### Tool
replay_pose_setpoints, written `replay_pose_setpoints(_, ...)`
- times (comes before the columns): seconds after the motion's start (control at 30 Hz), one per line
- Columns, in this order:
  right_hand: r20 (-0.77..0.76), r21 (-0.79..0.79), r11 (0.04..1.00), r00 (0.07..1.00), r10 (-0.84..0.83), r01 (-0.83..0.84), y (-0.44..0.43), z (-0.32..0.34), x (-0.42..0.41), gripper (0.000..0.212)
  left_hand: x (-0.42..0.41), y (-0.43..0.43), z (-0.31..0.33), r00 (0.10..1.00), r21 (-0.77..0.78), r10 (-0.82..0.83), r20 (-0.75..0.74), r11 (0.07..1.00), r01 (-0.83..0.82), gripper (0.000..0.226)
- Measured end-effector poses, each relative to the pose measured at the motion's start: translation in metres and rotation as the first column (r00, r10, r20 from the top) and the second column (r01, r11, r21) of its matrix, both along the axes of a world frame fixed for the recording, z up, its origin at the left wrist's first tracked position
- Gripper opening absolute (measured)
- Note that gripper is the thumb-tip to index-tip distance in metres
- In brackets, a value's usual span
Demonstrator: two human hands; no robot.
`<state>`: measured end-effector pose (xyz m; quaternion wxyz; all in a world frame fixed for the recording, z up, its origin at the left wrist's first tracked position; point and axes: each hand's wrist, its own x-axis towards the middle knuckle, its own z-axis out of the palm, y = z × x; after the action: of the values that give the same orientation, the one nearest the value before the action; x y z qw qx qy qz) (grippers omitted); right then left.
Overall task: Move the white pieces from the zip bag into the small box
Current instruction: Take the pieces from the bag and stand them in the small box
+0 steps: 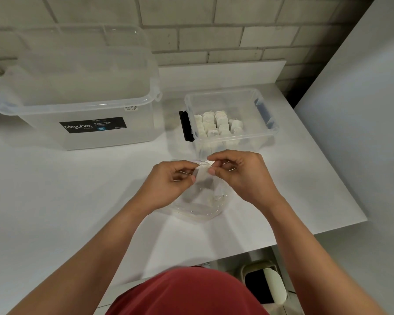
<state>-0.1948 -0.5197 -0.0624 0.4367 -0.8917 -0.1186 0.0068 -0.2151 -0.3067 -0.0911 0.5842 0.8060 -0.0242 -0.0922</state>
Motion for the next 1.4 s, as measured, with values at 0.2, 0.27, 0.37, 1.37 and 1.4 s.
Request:
replay_pose_setpoints(0.2, -0.054, 0.007, 1.0, 0.998, -0.011, 0.012, -0.001, -0.002, -0.001, 0.023, -0.003, -0.004, 0.002, 0.997, -0.08, -0.076, -0.023, 0.994, 0.074, 0.026)
replay_pose_setpoints(0.27, -0.037, -0.001, 1.0, 0.999, -0.017, 0.017, -0.001, -0.002, -0.001, 0.024, -0.002, -0.006, 0.001, 0.999, -0.064, -0.038, -0.006, 0.997, 0.038, 0.021)
replay_pose_setpoints(0.37, -0.004, -0.006, 1.0, 1.0, -0.009, 0.009, -0.002, -0.002, 0.001, 0.028, -0.001, -0.007, -0.001, 1.0, -0.099, -0.002, -0.027, 0.995, -0.001, 0.018)
replay_pose_setpoints(1.37, -0.104, -0.735, 0.661, 0.988, 0.114, -0.154, -0.054, 0.046, 0.185, 0.021, 0.09, -0.009, 0.013, 0.827, 0.56, -0.228, 0.514, 0.819, -0.123, 0.015)
replay_pose_setpoints(1.4, -0.165, -0.761, 0.613, 0.977, 0.132, -0.211, -0.052, 0.038, 0.19, 0.022, 0.092, -0.008, 0.013, 0.82, 0.571, -0.247, 0.517, 0.813, -0.115, 0.023)
